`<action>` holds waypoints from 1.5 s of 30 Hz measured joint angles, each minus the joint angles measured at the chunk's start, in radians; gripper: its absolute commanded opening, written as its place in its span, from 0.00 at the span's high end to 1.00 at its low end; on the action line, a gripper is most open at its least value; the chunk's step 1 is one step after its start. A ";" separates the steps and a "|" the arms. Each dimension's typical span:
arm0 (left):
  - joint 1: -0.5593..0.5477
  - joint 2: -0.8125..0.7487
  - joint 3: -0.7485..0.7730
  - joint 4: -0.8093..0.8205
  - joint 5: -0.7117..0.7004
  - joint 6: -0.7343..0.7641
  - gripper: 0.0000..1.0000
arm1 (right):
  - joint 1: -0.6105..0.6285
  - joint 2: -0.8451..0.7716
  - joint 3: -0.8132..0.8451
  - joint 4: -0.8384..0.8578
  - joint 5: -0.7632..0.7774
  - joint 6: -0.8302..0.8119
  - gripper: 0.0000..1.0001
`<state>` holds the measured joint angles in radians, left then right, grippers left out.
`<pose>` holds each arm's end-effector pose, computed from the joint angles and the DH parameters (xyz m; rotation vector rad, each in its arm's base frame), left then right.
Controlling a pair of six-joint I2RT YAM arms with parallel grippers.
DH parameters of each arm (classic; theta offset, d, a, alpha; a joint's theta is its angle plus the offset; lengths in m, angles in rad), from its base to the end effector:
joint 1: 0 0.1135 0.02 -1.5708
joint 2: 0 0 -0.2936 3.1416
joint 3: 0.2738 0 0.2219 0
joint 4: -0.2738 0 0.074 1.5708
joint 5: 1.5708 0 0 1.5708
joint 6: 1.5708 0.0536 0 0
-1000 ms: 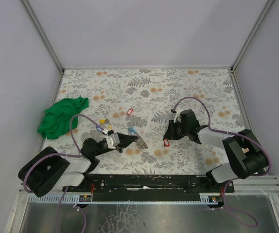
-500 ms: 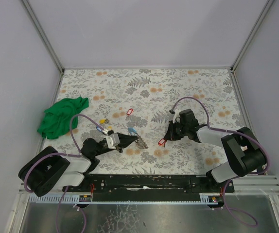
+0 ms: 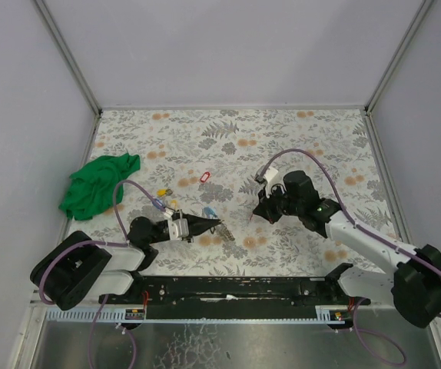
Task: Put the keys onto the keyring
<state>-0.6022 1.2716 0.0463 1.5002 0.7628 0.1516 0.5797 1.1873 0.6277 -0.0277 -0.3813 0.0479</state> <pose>0.1198 -0.1273 0.2440 1.0861 0.9273 -0.8658 0.1782 0.1405 0.2546 -0.7977 2.0633 0.7677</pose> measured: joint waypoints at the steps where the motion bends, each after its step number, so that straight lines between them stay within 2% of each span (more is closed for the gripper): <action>1: 0.003 0.000 0.008 0.000 0.019 0.009 1.00 | 0.023 -0.029 0.008 -0.010 0.003 -0.032 1.00; 8: 0.008 0.002 0.055 0.000 0.138 0.041 1.00 | 0.135 -0.169 0.058 -0.104 -0.006 -0.284 1.00; 16: 0.007 0.005 0.064 0.000 0.221 0.040 1.00 | 0.220 -0.258 0.056 -0.142 -0.068 -0.546 1.00; 24: -0.023 0.021 0.055 -0.011 0.223 0.061 1.00 | 0.328 -0.274 -0.017 -0.099 -0.069 -0.670 1.00; 26: -0.043 -0.005 0.055 -0.060 0.212 0.101 1.00 | 0.356 -0.269 -0.031 -0.088 -0.052 -0.689 1.00; 32: -0.127 -0.187 0.062 -0.349 0.123 0.307 1.00 | 0.418 -0.266 -0.065 -0.054 0.018 -0.739 1.00; 40: -0.224 -0.277 0.076 -0.560 -0.006 0.504 1.00 | 0.457 -0.311 -0.102 -0.028 0.084 -0.801 1.00; 45: -0.256 -0.292 0.084 -0.622 -0.058 0.571 1.00 | 0.471 -0.320 -0.110 -0.016 0.104 -0.835 1.00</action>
<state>-0.8581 0.9794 0.1303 0.8780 0.7044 0.7227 1.0508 0.8669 0.5175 -0.0437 -0.2775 -0.7876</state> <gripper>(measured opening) 0.008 0.010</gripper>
